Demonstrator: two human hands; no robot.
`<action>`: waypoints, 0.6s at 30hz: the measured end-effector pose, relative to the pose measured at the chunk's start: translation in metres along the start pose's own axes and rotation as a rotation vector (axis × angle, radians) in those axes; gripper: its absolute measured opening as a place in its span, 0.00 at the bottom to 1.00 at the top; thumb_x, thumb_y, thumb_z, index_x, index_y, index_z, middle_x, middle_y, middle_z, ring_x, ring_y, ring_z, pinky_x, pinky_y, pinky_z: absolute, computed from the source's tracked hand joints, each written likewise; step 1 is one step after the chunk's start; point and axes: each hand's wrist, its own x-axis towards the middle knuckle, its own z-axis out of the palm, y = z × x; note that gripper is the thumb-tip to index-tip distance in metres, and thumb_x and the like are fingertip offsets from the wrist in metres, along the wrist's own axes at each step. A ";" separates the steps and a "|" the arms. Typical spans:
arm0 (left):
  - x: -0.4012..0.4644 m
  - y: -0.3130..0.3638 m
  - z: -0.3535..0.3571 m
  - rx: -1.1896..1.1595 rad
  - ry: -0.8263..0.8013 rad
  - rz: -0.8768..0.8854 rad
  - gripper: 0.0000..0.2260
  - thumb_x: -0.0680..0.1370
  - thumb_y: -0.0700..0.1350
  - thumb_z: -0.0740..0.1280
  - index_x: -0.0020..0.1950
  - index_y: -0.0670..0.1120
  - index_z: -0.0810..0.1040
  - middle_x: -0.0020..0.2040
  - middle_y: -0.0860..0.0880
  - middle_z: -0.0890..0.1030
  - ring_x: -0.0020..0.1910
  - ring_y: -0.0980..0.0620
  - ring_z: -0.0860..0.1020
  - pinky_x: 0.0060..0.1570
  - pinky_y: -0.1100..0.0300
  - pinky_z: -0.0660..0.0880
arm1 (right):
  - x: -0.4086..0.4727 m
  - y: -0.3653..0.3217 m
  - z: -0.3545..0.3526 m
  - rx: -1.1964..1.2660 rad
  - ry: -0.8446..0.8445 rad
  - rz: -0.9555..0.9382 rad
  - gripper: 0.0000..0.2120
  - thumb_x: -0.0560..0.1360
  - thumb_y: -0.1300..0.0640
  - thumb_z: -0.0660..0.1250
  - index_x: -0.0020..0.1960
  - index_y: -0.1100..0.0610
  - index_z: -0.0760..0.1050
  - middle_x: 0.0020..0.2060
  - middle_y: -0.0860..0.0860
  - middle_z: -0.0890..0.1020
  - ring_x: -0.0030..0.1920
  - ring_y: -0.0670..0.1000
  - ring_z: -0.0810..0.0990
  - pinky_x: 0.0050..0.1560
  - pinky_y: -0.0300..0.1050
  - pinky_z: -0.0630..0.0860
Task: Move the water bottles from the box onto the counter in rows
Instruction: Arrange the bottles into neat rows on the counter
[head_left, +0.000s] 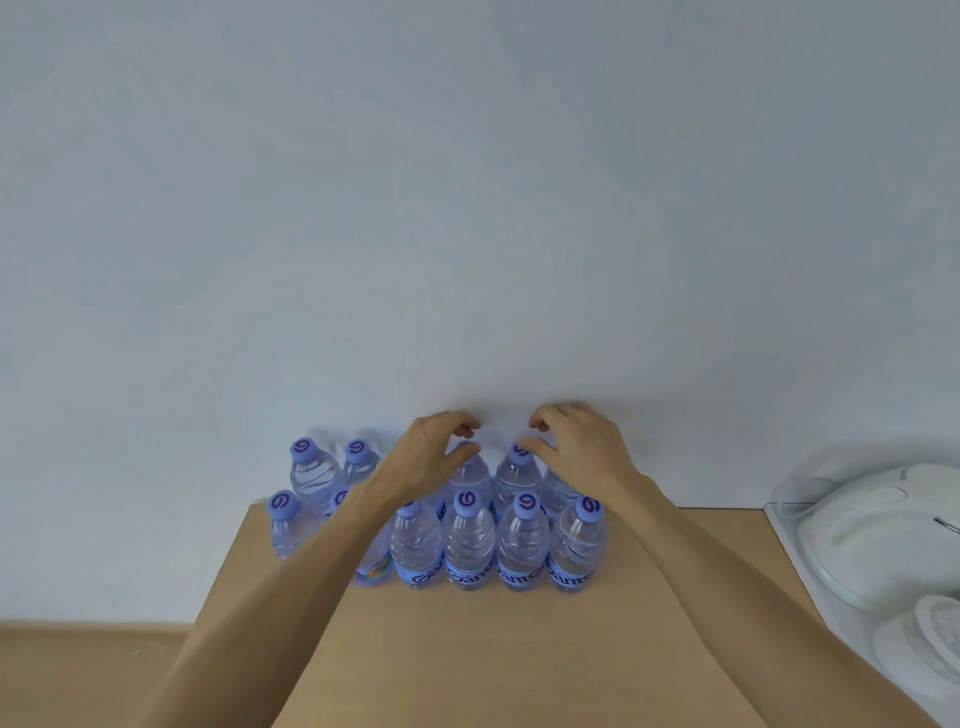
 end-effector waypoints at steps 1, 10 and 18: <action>-0.008 -0.004 -0.009 0.009 0.035 -0.011 0.12 0.78 0.44 0.68 0.61 0.43 0.78 0.54 0.48 0.82 0.54 0.52 0.79 0.54 0.64 0.73 | 0.004 -0.011 0.003 0.027 0.004 -0.037 0.17 0.78 0.41 0.62 0.57 0.52 0.77 0.51 0.46 0.82 0.56 0.50 0.75 0.49 0.45 0.72; -0.094 -0.051 -0.075 0.071 0.226 -0.215 0.07 0.78 0.40 0.66 0.55 0.44 0.80 0.48 0.49 0.82 0.47 0.54 0.79 0.51 0.61 0.75 | 0.022 -0.095 0.037 0.219 -0.103 -0.229 0.11 0.79 0.49 0.64 0.53 0.56 0.77 0.47 0.49 0.81 0.50 0.52 0.74 0.46 0.44 0.71; -0.138 -0.093 -0.093 0.172 0.054 -0.455 0.16 0.75 0.52 0.70 0.61 0.50 0.75 0.53 0.52 0.70 0.45 0.51 0.74 0.47 0.60 0.70 | 0.030 -0.159 0.049 0.284 -0.438 -0.289 0.17 0.78 0.48 0.66 0.64 0.53 0.75 0.55 0.51 0.78 0.54 0.53 0.77 0.54 0.49 0.74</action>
